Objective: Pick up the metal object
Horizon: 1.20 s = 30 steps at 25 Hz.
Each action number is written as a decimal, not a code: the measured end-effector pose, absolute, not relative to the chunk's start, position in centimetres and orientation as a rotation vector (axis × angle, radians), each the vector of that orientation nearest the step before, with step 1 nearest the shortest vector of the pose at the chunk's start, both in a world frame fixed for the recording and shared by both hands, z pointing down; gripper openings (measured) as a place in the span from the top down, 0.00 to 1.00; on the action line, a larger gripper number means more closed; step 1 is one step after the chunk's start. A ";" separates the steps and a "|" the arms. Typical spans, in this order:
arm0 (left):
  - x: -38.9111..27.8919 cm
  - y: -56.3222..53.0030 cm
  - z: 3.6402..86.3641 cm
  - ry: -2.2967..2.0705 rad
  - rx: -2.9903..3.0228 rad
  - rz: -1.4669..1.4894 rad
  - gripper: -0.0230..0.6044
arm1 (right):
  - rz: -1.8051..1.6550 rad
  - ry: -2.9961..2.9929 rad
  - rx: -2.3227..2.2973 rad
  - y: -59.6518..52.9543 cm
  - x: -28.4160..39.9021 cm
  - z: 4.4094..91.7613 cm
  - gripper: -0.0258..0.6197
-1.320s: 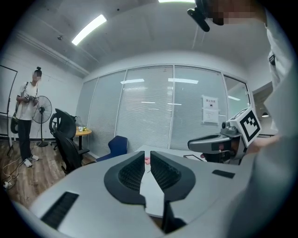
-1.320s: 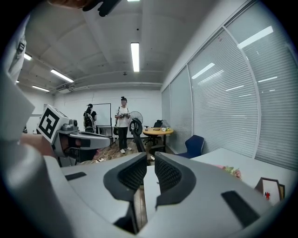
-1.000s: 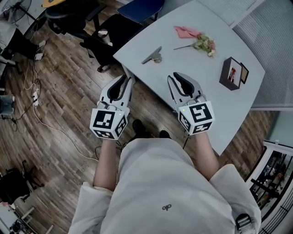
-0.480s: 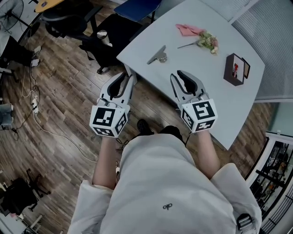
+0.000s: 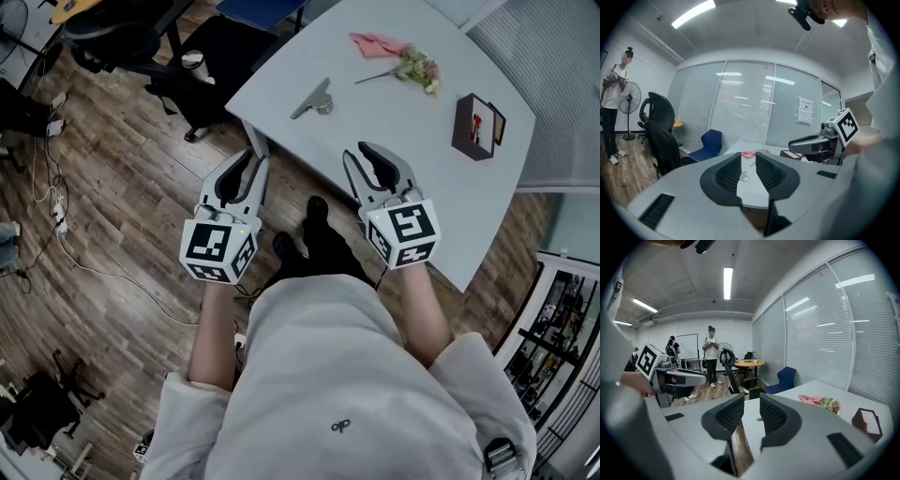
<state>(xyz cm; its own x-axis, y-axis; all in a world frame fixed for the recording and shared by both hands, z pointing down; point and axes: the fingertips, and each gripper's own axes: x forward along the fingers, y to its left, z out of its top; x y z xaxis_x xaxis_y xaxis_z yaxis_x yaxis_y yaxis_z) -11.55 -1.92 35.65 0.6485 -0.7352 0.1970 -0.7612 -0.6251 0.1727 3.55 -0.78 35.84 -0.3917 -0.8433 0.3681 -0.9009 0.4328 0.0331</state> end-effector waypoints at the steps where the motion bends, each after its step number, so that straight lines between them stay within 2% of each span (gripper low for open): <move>1: -11.5 -1.9 35.8 -1.212 2.623 0.159 0.82 | 0.249 -2.357 1.491 -0.9 3.6 36.0 0.79; 30: -8.7 -13.5 36.7 -1.286 2.559 0.239 0.82 | 0.307 -2.310 1.329 -13.3 7.2 42.4 0.77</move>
